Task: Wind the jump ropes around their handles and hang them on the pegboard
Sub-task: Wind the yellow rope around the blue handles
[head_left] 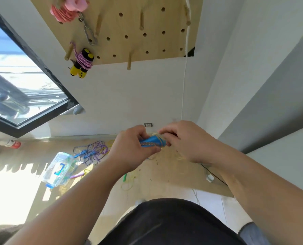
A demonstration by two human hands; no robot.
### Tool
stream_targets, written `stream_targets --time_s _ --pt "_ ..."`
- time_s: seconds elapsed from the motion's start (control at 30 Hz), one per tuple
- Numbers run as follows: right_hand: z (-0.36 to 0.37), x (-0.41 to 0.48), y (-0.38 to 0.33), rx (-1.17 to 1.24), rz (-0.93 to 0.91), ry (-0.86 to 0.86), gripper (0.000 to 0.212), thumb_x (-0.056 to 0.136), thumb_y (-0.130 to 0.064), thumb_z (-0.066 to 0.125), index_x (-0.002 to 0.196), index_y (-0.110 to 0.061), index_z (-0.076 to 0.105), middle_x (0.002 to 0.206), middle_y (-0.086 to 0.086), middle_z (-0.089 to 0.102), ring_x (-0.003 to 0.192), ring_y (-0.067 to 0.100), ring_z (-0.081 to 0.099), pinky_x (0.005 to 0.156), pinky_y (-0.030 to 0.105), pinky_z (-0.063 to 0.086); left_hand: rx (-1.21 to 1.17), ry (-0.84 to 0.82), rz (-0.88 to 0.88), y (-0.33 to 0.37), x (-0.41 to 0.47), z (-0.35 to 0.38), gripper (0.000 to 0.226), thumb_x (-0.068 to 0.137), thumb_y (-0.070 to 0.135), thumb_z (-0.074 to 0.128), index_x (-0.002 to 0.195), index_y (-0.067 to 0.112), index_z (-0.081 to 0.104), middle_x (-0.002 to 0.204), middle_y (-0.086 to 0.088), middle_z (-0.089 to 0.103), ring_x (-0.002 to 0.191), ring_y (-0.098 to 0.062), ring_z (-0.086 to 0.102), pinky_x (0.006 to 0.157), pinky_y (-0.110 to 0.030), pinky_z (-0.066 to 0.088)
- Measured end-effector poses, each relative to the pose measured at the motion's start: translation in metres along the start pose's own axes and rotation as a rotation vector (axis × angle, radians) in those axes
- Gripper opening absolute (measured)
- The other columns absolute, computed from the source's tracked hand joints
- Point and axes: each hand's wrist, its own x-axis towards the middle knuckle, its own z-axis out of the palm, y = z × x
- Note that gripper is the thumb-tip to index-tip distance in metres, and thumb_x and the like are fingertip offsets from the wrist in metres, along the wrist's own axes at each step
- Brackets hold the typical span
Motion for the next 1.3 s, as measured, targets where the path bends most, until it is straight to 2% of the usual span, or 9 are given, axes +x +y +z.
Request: stream_targets --time_s 0.2,0.33,0.43,0.63,0.8,0.93,1.03,1.2,1.3 --pt "0.006 -0.028 0.020 0.133 -0.065 0.261 0.013 0.096 -0.024 0.063 0.084 -0.029 0.063 0.067 -0.014 0.060 0.060 0.007 0.052 0.059 0.031 0.047 -0.253 0.140 -0.162 0.019 -0.004 0.009 0.041 0.065 0.032 0.093 0.070 0.023 0.053 0.077 0.000 0.075 0.057 -0.020 0.060 0.059 -0.044 0.054" --pt "0.012 -0.036 0.028 -0.159 -0.271 0.436 0.014 0.092 -0.015 0.063 0.083 -0.024 0.060 0.072 -0.016 0.042 0.065 0.008 0.042 0.056 0.033 0.042 -0.503 0.164 -0.292 0.032 -0.004 0.013 0.037 0.069 0.022 0.092 0.073 0.016 0.056 0.072 -0.006 0.071 0.046 -0.011 0.048 0.048 -0.028 0.038" --pt "0.012 -0.036 0.037 -0.146 -0.367 0.504 0.008 0.097 -0.019 0.061 0.092 -0.021 0.068 0.080 -0.019 0.048 0.071 0.004 0.046 0.059 0.029 0.046 -0.781 0.092 -0.370 0.038 -0.005 0.014 0.032 0.078 0.015 0.085 0.075 0.014 0.053 0.065 -0.007 0.059 0.043 -0.014 0.033 0.044 -0.024 0.025" --pt "0.009 -0.041 0.039 0.344 -0.154 0.386 0.010 0.099 -0.024 0.060 0.093 -0.029 0.066 0.074 -0.012 0.066 0.070 0.009 0.062 0.062 0.021 0.047 -1.225 -0.030 -0.416 0.050 -0.007 0.009 0.033 0.077 0.028 0.076 0.077 0.017 0.045 0.067 -0.007 0.051 0.042 -0.007 0.024 0.036 -0.017 0.021" --pt "0.008 -0.032 0.050 0.449 -0.068 0.209 0.026 0.101 -0.033 0.057 0.075 -0.032 0.062 0.060 -0.009 0.057 0.056 0.002 0.048 0.057 0.024 0.042 -1.263 -0.245 -0.342 0.054 -0.015 0.007 0.040 0.081 0.033 0.079 0.107 0.017 0.051 0.068 -0.004 0.052 0.042 -0.005 0.024 0.038 -0.015 0.022" --pt "0.003 -0.022 0.065 0.360 -0.052 0.005 0.030 0.104 -0.031 0.052 0.080 -0.019 0.065 0.053 -0.015 0.044 0.051 0.004 0.038 0.056 0.026 0.033 -1.051 -0.446 -0.248 0.051 -0.018 0.008 0.032 0.071 0.030 0.080 0.080 0.015 0.053 0.069 -0.011 0.054 0.041 -0.007 0.026 0.044 -0.021 0.017" --pt "-0.016 -0.012 0.069 0.260 -0.051 -0.199 0.027 0.101 -0.022 0.054 0.078 -0.010 0.060 0.060 -0.010 0.049 0.056 0.008 0.042 0.057 0.028 0.035 -0.770 -0.520 -0.203 0.049 -0.020 0.009 0.032 0.067 0.023 0.086 0.079 0.010 0.059 0.071 -0.020 0.059 0.046 -0.014 0.030 0.047 -0.026 0.018" --pt "-0.033 -0.003 0.058 -0.096 -0.113 -0.338 0.023 0.104 -0.032 0.051 0.085 -0.024 0.063 0.068 -0.009 0.052 0.060 0.006 0.043 0.059 0.024 0.034 -0.249 -0.381 -0.145 0.048 -0.024 0.019 0.035 0.065 0.019 0.096 0.081 0.014 0.066 0.087 -0.010 0.077 0.068 -0.022 0.071 0.058 -0.028 0.057" --pt "-0.028 -0.004 0.046 -0.213 -0.140 -0.268 0.021 0.101 -0.031 0.053 0.089 -0.018 0.063 0.074 -0.006 0.058 0.066 0.010 0.050 0.063 0.032 0.042 0.090 -0.252 -0.102 0.040 -0.021 0.027 0.036 0.063 0.037 0.095 0.079 0.024 0.065 0.085 0.004 0.074 0.072 -0.016 0.071 0.060 -0.029 0.060"
